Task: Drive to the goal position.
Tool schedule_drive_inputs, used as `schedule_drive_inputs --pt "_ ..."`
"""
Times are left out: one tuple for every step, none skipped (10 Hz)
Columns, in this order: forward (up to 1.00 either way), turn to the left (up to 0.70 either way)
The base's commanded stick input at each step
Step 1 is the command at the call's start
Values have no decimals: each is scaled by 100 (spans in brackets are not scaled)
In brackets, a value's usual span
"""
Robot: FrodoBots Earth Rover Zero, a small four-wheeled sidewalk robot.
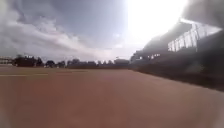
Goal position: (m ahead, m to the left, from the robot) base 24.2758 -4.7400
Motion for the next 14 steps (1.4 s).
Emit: schedule_drive_inputs --pt "70 -12" --pt "70 -26" --pt "70 -35" --pt "70 -35" --pt "70 -35" --pt "70 -35" --pt "70 -35" --pt "70 -35" --pt "70 -35" --pt "70 -35" --pt "70 -35" --pt "70 0" --pt "70 0" --pt "70 0"
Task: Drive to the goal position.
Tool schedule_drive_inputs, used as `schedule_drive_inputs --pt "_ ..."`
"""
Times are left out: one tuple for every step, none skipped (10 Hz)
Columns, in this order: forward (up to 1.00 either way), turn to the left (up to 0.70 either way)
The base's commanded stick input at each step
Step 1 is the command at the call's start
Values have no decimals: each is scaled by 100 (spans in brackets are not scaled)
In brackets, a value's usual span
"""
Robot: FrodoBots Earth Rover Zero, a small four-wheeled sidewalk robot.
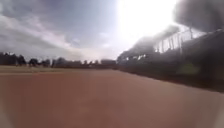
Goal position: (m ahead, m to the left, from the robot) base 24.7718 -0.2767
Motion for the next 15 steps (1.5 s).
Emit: schedule_drive_inputs --pt "70 0" --pt "70 0" --pt "70 -1" --pt "70 -4" --pt "70 -8" --pt "70 -35" --pt "70 -35" --pt "70 -35" --pt "70 -35" --pt "70 -35" --pt "70 -35" --pt "70 -35" --pt "70 0" --pt "70 0" --pt "70 0"
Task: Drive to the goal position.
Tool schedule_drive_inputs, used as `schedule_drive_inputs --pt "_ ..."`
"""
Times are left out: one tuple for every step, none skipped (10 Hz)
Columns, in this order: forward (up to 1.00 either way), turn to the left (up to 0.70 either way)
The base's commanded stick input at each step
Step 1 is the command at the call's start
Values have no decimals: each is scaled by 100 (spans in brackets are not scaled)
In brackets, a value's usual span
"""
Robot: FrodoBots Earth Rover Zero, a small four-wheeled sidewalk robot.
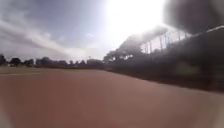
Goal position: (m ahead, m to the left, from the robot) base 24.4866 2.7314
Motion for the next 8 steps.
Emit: schedule_drive_inputs --pt "70 0" --pt "70 0" --pt "70 0" --pt "70 0" --pt "70 0" --pt "70 0" --pt "70 0" --pt "70 0"
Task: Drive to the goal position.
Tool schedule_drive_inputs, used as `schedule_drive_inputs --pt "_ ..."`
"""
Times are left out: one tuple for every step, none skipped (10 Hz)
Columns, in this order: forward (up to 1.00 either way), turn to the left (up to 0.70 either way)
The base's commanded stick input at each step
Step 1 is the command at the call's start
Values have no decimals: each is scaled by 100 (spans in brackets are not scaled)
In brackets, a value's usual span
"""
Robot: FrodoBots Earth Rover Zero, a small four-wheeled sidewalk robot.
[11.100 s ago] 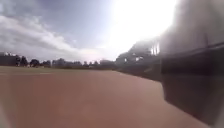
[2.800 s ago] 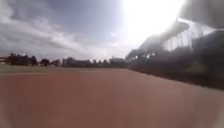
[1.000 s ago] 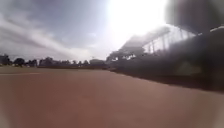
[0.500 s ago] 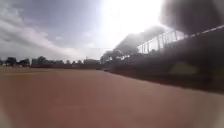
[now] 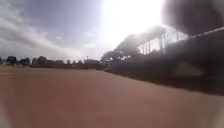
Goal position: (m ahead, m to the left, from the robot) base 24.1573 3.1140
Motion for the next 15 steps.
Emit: schedule_drive_inputs --pt "70 0" --pt "70 0" --pt "70 0" --pt "70 -12" --pt "70 -26" --pt "70 -35" --pt "70 -35" --pt "70 -35" --pt "70 -35" --pt "70 -35" --pt "70 0" --pt "70 0" --pt "70 0" --pt "70 0" --pt "70 0"
